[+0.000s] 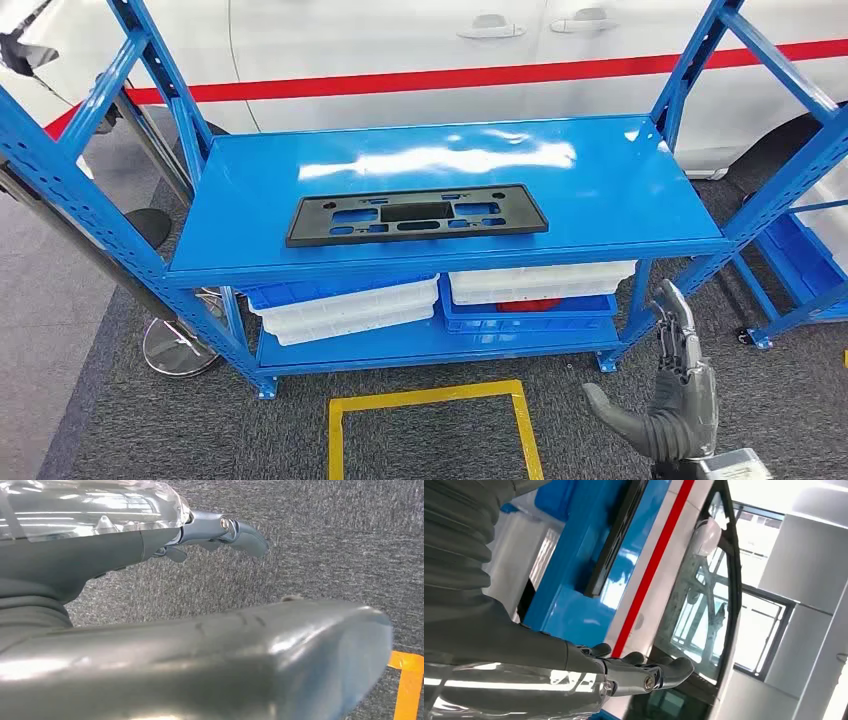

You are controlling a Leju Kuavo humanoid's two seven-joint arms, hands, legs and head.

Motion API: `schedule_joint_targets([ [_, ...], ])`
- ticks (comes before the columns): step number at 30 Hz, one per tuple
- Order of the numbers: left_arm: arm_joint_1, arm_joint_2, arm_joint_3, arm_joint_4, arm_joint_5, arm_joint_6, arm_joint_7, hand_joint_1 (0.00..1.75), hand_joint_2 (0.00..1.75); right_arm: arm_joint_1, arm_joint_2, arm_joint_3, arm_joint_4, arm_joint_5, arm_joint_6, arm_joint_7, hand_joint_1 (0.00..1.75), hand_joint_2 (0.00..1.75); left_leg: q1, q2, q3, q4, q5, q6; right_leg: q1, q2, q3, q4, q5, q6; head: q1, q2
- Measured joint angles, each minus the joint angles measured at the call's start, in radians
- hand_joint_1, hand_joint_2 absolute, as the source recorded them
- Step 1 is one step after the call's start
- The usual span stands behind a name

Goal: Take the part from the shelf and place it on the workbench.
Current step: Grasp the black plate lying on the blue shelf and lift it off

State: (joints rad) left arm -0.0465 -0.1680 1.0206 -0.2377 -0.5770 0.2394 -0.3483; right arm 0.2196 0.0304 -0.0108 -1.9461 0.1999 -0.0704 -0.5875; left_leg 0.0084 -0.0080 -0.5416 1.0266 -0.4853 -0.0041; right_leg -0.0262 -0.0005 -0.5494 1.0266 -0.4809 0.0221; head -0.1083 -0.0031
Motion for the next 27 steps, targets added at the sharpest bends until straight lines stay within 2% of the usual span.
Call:
schedule_joint_targets([
  [10, -0.007, -0.007, 0.014, 0.006, -0.038, 0.005, -0.002, 0.0, 0.0, -0.006, -0.053, 0.125, -0.031, 0.285, -0.158, 0.015, 0.0, 1.75, -0.003, 0.0, -0.005, 0.005, -0.001, 0.007, -0.007, 0.0, -0.001, -0.004, 0.004, 0.007, 0.0, 0.0],
  [14, -0.009, -0.007, 0.02, 0.008, -0.059, 0.004, -0.005, 0.0, 0.0, -0.016, -0.07, 0.188, -0.03, 0.409, -0.217, 0.051, 0.0, 1.75, -0.008, 0.0, -0.011, 0.011, -0.001, 0.019, -0.011, -0.001, -0.002, -0.007, 0.008, 0.019, 0.0, 0.0],
  [17, -0.011, -0.01, 0.022, 0.01, -0.077, 0.003, -0.008, 0.0, 0.0, -0.029, -0.084, 0.242, -0.025, 0.488, -0.245, 0.095, 0.0, 1.75, -0.004, 0.001, -0.006, -0.007, 0.013, 0.037, -0.011, -0.001, -0.003, -0.003, 0.003, 0.029, 0.0, 0.0],
  [19, -0.013, -0.013, 0.022, 0.01, -0.093, 0.0, -0.01, 0.0, 0.0, -0.038, -0.092, 0.278, -0.016, 0.521, -0.253, 0.135, 0.0, 1.75, 0.0, 0.002, -0.002, -0.023, 0.025, 0.049, -0.01, 0.0, -0.036, 0.067, -0.044, 0.028, 0.0, 0.0],
  [21, -0.013, -0.015, 0.022, 0.012, -0.112, -0.007, -0.012, 0.0, 0.0, -0.044, -0.095, 0.311, 0.002, 0.537, -0.253, 0.18, 0.0, 1.75, -0.004, 0.002, -0.006, -0.024, 0.029, 0.054, -0.007, 0.0, -0.099, 0.196, -0.104, 0.026, 0.0, 0.0],
  [22, -0.013, -0.015, 0.022, 0.013, -0.121, -0.011, -0.012, 0.0, 0.0, -0.047, -0.095, 0.327, 0.015, 0.542, -0.251, 0.202, 0.0, 1.75, -0.007, 0.001, -0.008, -0.023, 0.029, 0.054, -0.006, 0.0, -0.123, 0.243, -0.115, 0.025, 0.0, 0.0],
  [23, -0.012, -0.016, 0.021, 0.015, -0.131, -0.015, -0.013, 0.0, 0.0, -0.052, -0.096, 0.343, 0.029, 0.549, -0.249, 0.224, 0.0, 1.75, -0.009, 0.001, -0.008, -0.022, 0.029, 0.054, -0.005, 0.0, -0.131, 0.256, -0.107, 0.023, 0.0, 0.0],
  [24, -0.012, -0.016, 0.021, 0.016, -0.139, -0.019, -0.013, 0.0, 0.0, -0.059, -0.096, 0.359, 0.043, 0.559, -0.248, 0.243, 0.0, 1.75, -0.012, 0.0, -0.007, -0.021, 0.028, 0.054, -0.004, 0.0, -0.121, 0.23, -0.08, 0.02, 0.0, 0.0],
  [25, -0.013, -0.017, 0.021, 0.017, -0.146, -0.023, -0.013, 0.0, 0.0, -0.065, -0.096, 0.373, 0.054, 0.574, -0.249, 0.259, 0.0, 1.75, -0.013, -0.002, -0.006, -0.019, 0.027, 0.053, -0.002, 0.0, -0.092, 0.168, -0.042, 0.014, 0.0, 0.0],
  [27, -0.014, -0.021, 0.021, 0.018, -0.154, -0.027, -0.013, 0.0, 0.0, -0.079, -0.095, 0.391, 0.069, 0.612, -0.262, 0.281, 0.0, 1.75, -0.018, -0.004, -0.008, -0.014, 0.024, 0.048, 0.005, 0.001, -0.035, 0.042, 0.009, 0.002, 0.0, 0.0],
])
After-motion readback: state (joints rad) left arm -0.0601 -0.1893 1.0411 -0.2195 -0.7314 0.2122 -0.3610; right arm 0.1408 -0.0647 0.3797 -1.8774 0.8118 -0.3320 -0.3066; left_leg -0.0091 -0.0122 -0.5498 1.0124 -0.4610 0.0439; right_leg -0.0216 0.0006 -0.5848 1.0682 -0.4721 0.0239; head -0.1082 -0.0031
